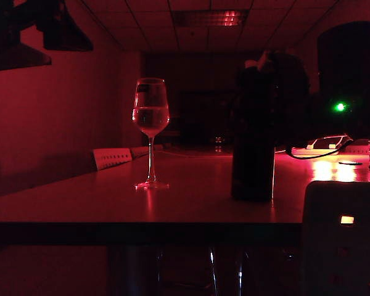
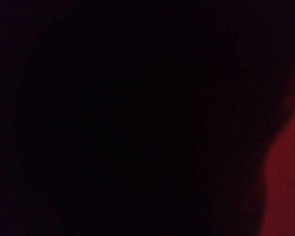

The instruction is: Pick up the black thermos cup, pour some water from it into the stemmed glass, and then put the thermos cup back on the table.

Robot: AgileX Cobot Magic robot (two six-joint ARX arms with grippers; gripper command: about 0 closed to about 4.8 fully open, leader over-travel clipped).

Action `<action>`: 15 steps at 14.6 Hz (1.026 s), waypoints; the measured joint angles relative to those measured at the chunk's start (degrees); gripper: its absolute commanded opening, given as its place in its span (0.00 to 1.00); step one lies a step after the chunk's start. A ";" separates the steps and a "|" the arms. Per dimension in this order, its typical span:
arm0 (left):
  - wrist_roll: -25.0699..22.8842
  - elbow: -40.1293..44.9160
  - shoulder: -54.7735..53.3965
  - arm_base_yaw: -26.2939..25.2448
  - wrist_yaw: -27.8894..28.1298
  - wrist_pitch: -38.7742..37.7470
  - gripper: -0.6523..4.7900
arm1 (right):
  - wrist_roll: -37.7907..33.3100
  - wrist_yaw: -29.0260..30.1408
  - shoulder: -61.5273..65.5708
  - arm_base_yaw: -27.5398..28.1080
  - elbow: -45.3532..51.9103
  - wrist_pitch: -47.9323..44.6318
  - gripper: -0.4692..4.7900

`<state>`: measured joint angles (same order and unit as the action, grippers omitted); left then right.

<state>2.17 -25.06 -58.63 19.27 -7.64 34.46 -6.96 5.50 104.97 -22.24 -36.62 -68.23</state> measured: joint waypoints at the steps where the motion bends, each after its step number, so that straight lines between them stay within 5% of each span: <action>1: 0.00 0.00 0.00 0.00 0.00 0.00 1.00 | 0.00 0.20 0.04 0.00 0.09 -0.39 0.35; 7: 0.00 -3.76 -0.22 -0.02 0.39 -2.43 1.00 | 5.01 0.74 -6.49 -0.09 -1.25 3.50 0.43; 15: 0.00 -19.04 -11.47 -0.09 2.71 -9.53 1.00 | 19.80 4.83 -8.13 0.13 -32.92 33.90 0.43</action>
<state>2.17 -44.10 -70.11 19.18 -4.93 24.93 12.84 10.33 96.84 -22.11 -69.54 -34.33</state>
